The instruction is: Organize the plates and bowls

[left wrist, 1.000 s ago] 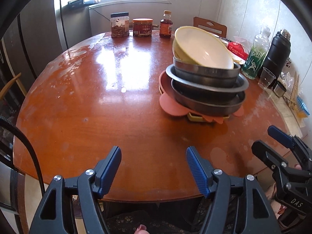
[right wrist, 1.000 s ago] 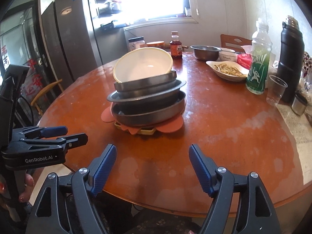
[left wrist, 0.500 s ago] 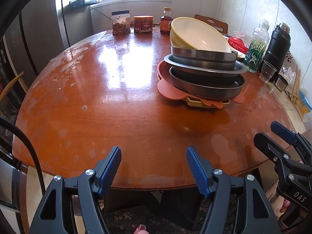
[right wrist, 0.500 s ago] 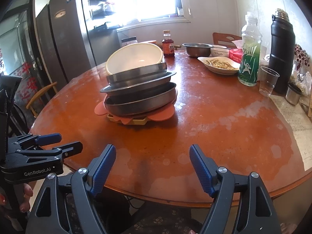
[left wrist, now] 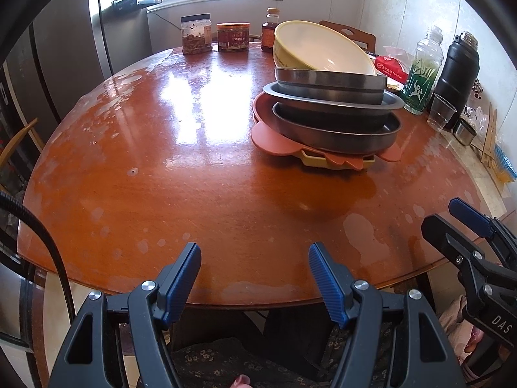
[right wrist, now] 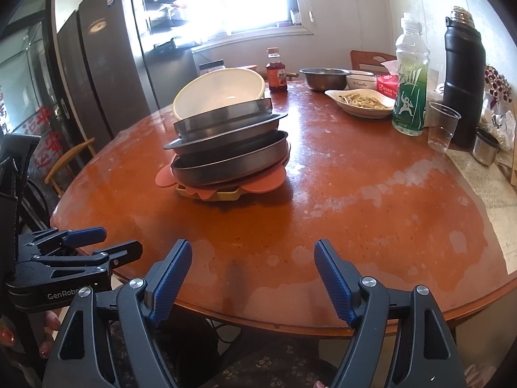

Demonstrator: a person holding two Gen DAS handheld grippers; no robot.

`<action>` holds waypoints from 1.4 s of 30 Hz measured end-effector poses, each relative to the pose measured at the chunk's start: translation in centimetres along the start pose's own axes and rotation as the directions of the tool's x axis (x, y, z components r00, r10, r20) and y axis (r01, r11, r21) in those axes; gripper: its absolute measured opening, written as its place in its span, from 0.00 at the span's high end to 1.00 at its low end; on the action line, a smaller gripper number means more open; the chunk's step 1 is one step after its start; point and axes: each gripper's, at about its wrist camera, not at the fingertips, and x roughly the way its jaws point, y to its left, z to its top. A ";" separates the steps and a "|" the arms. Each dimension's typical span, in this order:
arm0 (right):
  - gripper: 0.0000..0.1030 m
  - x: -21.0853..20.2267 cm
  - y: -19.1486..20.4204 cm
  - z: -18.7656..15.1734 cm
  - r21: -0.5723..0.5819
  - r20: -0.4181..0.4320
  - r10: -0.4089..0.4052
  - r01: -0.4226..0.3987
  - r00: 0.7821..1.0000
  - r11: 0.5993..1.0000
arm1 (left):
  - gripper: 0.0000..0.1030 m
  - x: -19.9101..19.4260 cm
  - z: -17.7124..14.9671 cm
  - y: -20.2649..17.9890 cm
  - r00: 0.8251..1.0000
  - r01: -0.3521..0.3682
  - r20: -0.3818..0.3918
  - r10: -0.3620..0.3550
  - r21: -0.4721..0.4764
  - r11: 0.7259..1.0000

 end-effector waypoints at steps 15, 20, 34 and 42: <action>0.23 -0.4 0.3 -0.2 -0.010 0.003 0.002 -0.002 1.000 1.000 | 0.33 -0.2 -0.3 0.0 1.000 -0.003 -0.005 0.003 0.004 1.000; 0.23 -0.5 0.5 -0.2 -0.015 0.008 0.001 -0.001 1.000 1.000 | 0.33 -0.3 -0.4 0.0 1.000 -0.005 -0.005 0.005 0.005 1.000; 0.23 -0.8 0.4 -0.1 -0.016 0.017 0.000 0.000 1.000 1.000 | 0.33 -0.5 -0.4 -0.1 1.000 -0.008 -0.001 0.008 0.009 1.000; 0.23 -0.8 0.4 0.0 -0.019 0.016 0.003 -0.003 1.000 1.000 | 0.33 -0.4 -0.3 -0.1 1.000 -0.011 -0.002 0.011 0.012 1.000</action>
